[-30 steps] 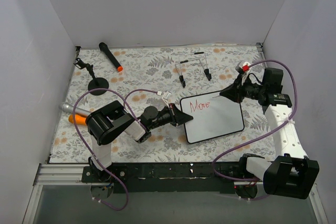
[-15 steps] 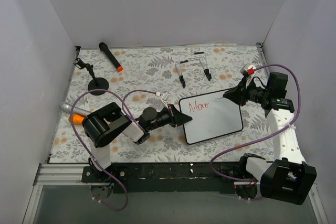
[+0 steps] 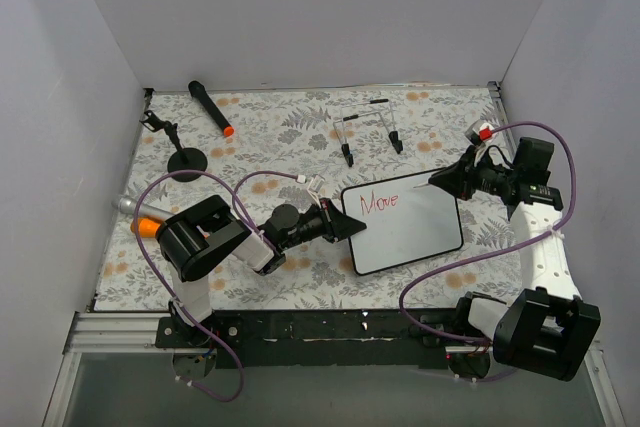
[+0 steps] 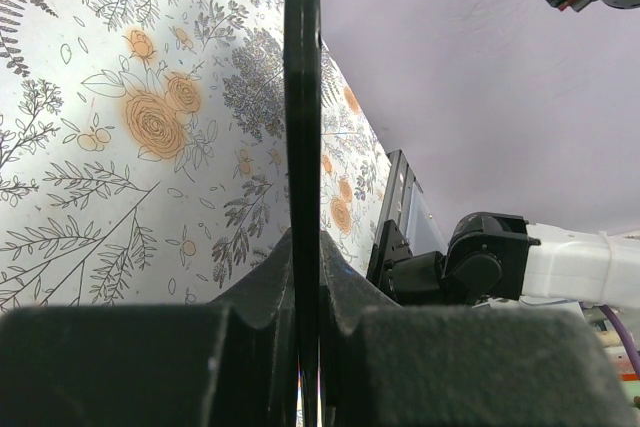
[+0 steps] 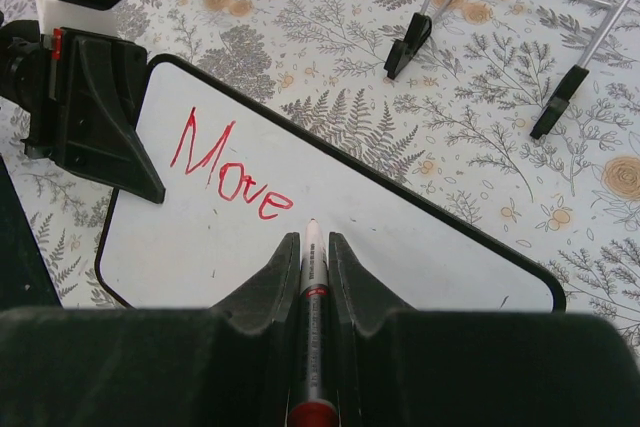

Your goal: Write a sentence on the whiteboard

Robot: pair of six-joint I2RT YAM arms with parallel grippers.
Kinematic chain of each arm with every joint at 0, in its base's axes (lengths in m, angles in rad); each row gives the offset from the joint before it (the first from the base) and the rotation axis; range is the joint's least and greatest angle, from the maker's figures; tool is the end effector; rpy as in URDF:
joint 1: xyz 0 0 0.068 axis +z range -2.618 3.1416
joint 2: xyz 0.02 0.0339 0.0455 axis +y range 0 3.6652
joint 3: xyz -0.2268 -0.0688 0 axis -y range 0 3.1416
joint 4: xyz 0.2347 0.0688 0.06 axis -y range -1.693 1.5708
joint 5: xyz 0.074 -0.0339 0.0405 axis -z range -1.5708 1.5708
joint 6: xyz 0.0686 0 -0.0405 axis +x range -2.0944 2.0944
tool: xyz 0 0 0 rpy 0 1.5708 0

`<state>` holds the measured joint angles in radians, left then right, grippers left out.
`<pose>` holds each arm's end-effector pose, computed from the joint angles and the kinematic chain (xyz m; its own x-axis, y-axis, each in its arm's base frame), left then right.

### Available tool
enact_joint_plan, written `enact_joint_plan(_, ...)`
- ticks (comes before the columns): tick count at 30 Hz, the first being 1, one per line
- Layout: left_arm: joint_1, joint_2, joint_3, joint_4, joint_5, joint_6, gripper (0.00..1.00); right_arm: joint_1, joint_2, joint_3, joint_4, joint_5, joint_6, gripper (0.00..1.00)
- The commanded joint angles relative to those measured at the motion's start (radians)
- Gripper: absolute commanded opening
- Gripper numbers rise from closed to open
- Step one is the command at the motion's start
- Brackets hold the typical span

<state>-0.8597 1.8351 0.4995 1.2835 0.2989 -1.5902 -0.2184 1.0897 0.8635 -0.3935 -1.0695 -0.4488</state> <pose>0.2012 -0.2645 0.1109 -0.9152 -0.4016 0.0347 -0.0518 0.0317 -0.9982 0.2515 0.0058 0.2583 -0.2536 -0.1573 -0.9544 -0.7801 0.6166 0.1057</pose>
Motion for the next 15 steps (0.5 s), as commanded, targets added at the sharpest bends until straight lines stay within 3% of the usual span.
enact_joint_plan(1,-0.007,-0.043,0.022,-0.018,-0.001,0.055,0.00,-0.015,0.041,-0.003,0.022,-0.052,-0.027,0.01)
enact_joint_plan(8,-0.010,-0.046,0.022,-0.033,-0.010,0.059,0.00,-0.016,0.098,0.009,-0.071,-0.079,-0.137,0.01)
enact_joint_plan(15,-0.010,-0.039,0.037,-0.041,-0.006,0.059,0.00,-0.015,0.111,-0.012,-0.036,-0.087,-0.128,0.01)
